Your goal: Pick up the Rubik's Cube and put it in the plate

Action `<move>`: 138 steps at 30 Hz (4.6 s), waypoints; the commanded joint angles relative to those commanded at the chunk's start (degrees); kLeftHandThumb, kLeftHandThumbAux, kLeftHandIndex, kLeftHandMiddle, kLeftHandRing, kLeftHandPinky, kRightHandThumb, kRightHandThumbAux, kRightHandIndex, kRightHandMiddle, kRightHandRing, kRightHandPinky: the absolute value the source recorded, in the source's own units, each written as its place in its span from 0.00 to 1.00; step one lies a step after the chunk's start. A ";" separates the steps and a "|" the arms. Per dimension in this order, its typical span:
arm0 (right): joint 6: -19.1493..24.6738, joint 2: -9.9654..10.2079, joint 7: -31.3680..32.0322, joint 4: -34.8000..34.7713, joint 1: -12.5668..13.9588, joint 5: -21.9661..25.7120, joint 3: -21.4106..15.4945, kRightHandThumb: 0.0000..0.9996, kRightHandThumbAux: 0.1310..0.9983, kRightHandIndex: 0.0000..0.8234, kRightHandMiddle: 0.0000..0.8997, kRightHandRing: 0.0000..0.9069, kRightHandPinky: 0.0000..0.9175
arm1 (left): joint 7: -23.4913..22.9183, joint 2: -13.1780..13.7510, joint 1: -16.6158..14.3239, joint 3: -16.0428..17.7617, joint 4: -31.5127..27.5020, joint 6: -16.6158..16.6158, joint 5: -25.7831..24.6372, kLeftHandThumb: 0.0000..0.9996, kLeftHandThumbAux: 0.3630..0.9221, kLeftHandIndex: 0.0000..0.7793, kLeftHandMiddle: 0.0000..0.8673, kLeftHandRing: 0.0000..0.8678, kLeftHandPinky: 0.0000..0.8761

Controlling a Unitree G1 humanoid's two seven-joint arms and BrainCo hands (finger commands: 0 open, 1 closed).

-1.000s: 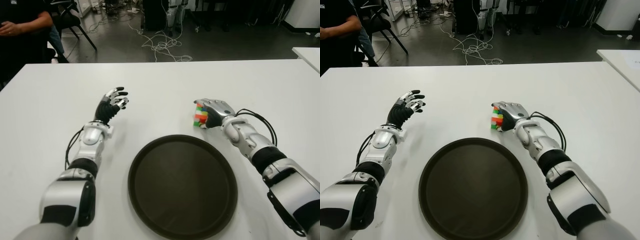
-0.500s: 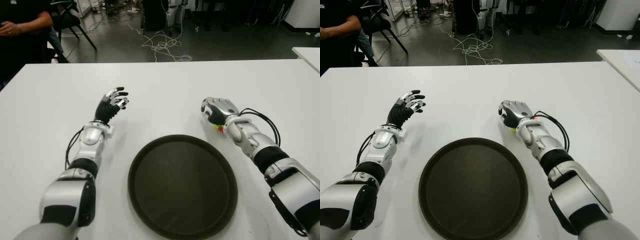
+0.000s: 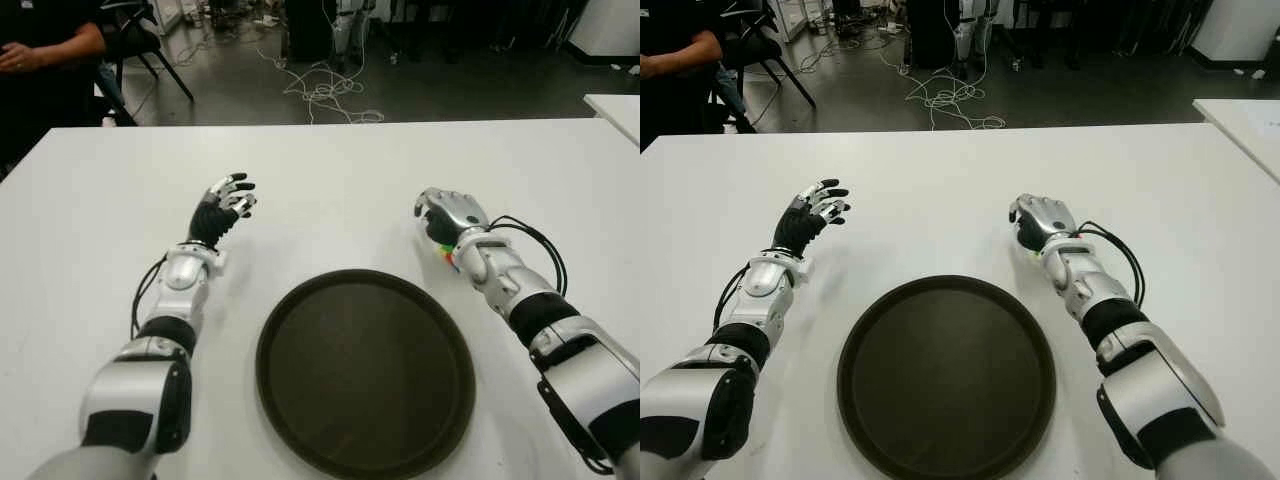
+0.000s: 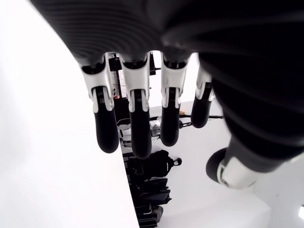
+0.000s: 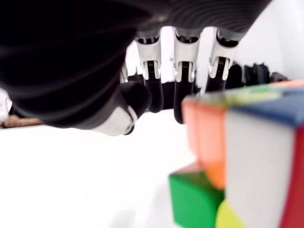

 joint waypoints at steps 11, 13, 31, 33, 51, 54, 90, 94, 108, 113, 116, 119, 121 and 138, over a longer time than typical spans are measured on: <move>0.71 0.62 -1.69 -0.04 0.22 0.89 -1.31 0.83 0.65 0.51 0.50 0.46 0.48 | -0.73 -0.09 0.15 0.13 -0.22 -0.53 -0.39 0.22 0.55 0.27 0.29 0.33 0.40; 0.83 0.68 -1.88 -0.19 0.28 0.93 -1.50 0.83 0.65 0.51 0.50 0.46 0.48 | -0.36 -0.07 0.14 0.02 -0.23 -0.40 -0.22 0.21 0.56 0.26 0.29 0.33 0.41; -1.60 0.18 -7.25 -0.35 1.10 1.41 -2.12 0.82 0.66 0.44 0.56 0.48 0.43 | 0.75 -0.06 0.17 -0.28 -0.09 -0.36 0.13 0.21 0.55 0.27 0.30 0.34 0.40; -2.75 -0.35 -7.83 -0.25 1.09 1.53 -2.24 0.82 0.66 0.44 0.54 0.44 0.40 | 0.73 -0.01 0.16 -0.40 -0.06 -0.36 0.25 0.21 0.54 0.27 0.30 0.34 0.41; -0.69 -6.18 -2.73 -15.24 5.04 2.65 -6.38 0.01 0.70 0.09 0.12 0.12 0.08 | 0.38 0.34 0.11 -1.04 0.15 -0.32 0.70 0.21 0.47 0.25 0.29 0.34 0.42; 0.67 -7.01 -1.07 -19.66 6.84 2.65 -7.38 0.00 0.68 0.06 0.09 0.09 0.06 | 0.28 0.40 0.11 -1.06 0.18 -0.38 0.67 0.20 0.46 0.25 0.29 0.33 0.42; 2.26 -10.44 3.32 -30.72 19.55 1.92 -10.10 0.00 0.67 0.08 0.08 0.10 0.09 | 0.61 0.50 -0.02 -0.83 0.32 0.13 0.59 0.20 0.53 0.25 0.30 0.34 0.41; 1.40 -10.54 2.99 -30.54 20.09 1.77 -9.93 0.00 0.69 0.09 0.10 0.11 0.09 | 0.73 0.61 -0.20 -0.87 0.63 0.45 0.72 0.20 0.52 0.25 0.29 0.34 0.42; 0.49 -9.83 2.43 -29.15 20.42 1.32 -9.42 0.00 0.74 0.12 0.12 0.12 0.10 | 0.59 0.42 0.07 -0.52 0.33 0.16 0.34 0.20 0.53 0.26 0.29 0.33 0.41; 0.30 -9.49 2.41 -27.75 20.06 1.22 -9.12 0.00 0.76 0.13 0.13 0.13 0.12 | 0.74 0.41 0.04 -0.44 0.27 0.49 0.28 0.19 0.55 0.26 0.29 0.34 0.41; -0.05 -9.03 2.06 -26.25 19.60 1.42 -9.05 0.00 0.77 0.13 0.14 0.14 0.12 | 0.72 0.42 0.03 -0.41 0.27 0.61 0.30 0.19 0.54 0.26 0.29 0.34 0.41; -0.45 -8.52 1.81 -24.97 19.25 1.78 -9.16 0.00 0.77 0.14 0.14 0.15 0.13 | 0.93 0.53 0.03 -0.54 0.27 0.70 0.52 0.19 0.54 0.25 0.30 0.34 0.41; -0.69 -8.34 1.68 -24.49 19.10 1.87 -9.24 0.00 0.77 0.15 0.15 0.15 0.13 | 1.01 0.58 0.04 -0.60 0.28 0.72 0.61 0.20 0.54 0.25 0.30 0.34 0.41; -3.12 -5.66 1.35 -12.78 14.76 2.19 -7.49 0.00 0.72 0.15 0.14 0.15 0.13 | 0.64 0.65 -0.05 -0.57 0.21 0.68 0.43 0.21 0.56 0.26 0.30 0.34 0.41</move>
